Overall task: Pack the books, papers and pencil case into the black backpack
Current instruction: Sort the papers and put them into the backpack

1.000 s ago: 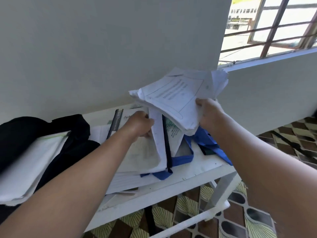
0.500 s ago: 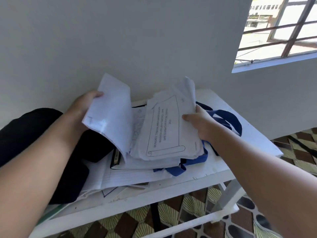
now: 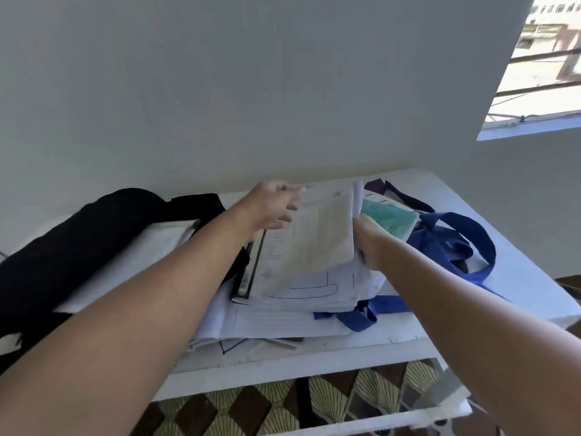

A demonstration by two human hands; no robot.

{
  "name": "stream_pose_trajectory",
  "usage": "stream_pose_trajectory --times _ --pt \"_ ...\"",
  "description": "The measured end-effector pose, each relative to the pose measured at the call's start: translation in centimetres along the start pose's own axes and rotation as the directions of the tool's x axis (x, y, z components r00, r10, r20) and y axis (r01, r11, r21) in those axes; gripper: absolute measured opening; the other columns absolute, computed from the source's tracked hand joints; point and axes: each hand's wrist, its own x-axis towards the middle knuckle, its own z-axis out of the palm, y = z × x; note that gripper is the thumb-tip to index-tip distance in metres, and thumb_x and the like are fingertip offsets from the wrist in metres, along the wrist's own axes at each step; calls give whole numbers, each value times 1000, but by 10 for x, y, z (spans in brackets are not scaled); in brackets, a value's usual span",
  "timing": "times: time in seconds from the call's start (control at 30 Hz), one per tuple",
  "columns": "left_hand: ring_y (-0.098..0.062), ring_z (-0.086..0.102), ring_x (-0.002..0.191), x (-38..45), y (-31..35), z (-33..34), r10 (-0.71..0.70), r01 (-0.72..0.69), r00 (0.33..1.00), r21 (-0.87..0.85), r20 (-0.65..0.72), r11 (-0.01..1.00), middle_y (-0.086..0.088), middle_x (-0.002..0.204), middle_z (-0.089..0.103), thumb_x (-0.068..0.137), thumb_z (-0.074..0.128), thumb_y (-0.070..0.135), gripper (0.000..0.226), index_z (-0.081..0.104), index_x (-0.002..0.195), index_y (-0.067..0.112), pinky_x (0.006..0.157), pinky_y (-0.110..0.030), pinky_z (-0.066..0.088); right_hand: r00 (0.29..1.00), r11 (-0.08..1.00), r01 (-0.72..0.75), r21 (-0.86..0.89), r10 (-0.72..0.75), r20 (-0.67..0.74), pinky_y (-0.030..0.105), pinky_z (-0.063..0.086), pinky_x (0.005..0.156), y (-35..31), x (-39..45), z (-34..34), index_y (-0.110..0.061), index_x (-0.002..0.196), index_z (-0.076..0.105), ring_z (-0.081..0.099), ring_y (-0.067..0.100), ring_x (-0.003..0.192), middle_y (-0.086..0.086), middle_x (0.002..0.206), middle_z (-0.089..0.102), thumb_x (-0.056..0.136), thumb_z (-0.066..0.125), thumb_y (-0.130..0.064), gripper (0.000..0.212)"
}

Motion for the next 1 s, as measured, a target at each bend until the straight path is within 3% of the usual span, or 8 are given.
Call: stream_pose_trajectory --times 0.13,0.23,0.37,0.47,0.6,0.73,0.83,1.0 --pt "-30 57 122 18 -49 -4 -108 132 991 540 -76 831 -7 137 58 92 68 36 55 51 137 10 106 -34 46 998 964 -69 255 69 10 35 55 80 -4 -8 -15 -16 106 72 70 26 90 7 101 75 99 43 -58 51" --pt "-28 61 110 18 -69 -6 -210 208 975 591 -67 780 -9 126 62 85 73 44 77 40 146 10 101 -43 52 993 943 -107 314 83 89 41 55 81 -5 -7 -19 -20 124 68 72 31 94 11 109 77 90 47 -79 72" --pt "-30 64 109 21 -75 -7 -221 268 960 332 -175 904 -12 123 63 72 89 34 87 43 140 4 95 -45 57 993 987 -61 148 45 110 65 48 101 3 -6 -7 -21 152 38 62 42 119 12 137 61 75 70 -76 100" --pt "-34 66 113 26 -69 -16 -388 374 918 -150 -77 915 -17 124 69 72 93 21 59 66 122 3 100 -53 54 998 996 12 91 -18 59 64 52 95 3 -9 -6 -25 143 34 63 40 112 12 129 60 90 70 -58 72" --pt "-31 71 108 25 -58 -14 -330 329 944 -189 28 925 -16 114 74 66 94 12 61 68 121 4 104 -58 49 989 971 149 -187 -150 8 47 60 73 0 -12 -3 -15 138 39 70 30 97 10 117 66 105 54 -45 47" --pt "-30 75 90 3 -46 -12 -224 190 973 -350 -57 917 -17 104 76 75 82 -7 41 70 112 6 85 -57 59 937 827 231 -512 -330 -111 58 57 92 -4 -10 -7 -18 142 39 57 35 119 14 135 50 99 54 -60 62" --pt "-34 76 84 -14 -39 -25 -172 135 985 -516 -24 846 -21 101 77 80 77 -6 37 73 115 5 65 -54 62 925 906 355 -229 -375 -50 55 59 89 -4 -9 -22 -29 134 47 67 30 110 10 136 57 79 73 -72 74" --pt "-30 76 92 -30 -22 -45 34 -95 991 -518 -126 850 -18 108 76 80 78 -4 41 70 120 -1 81 -53 61 864 853 469 229 -497 82 48 62 91 -31 -29 -24 -14 125 62 78 21 95 6 113 78 70 88 -40 66"
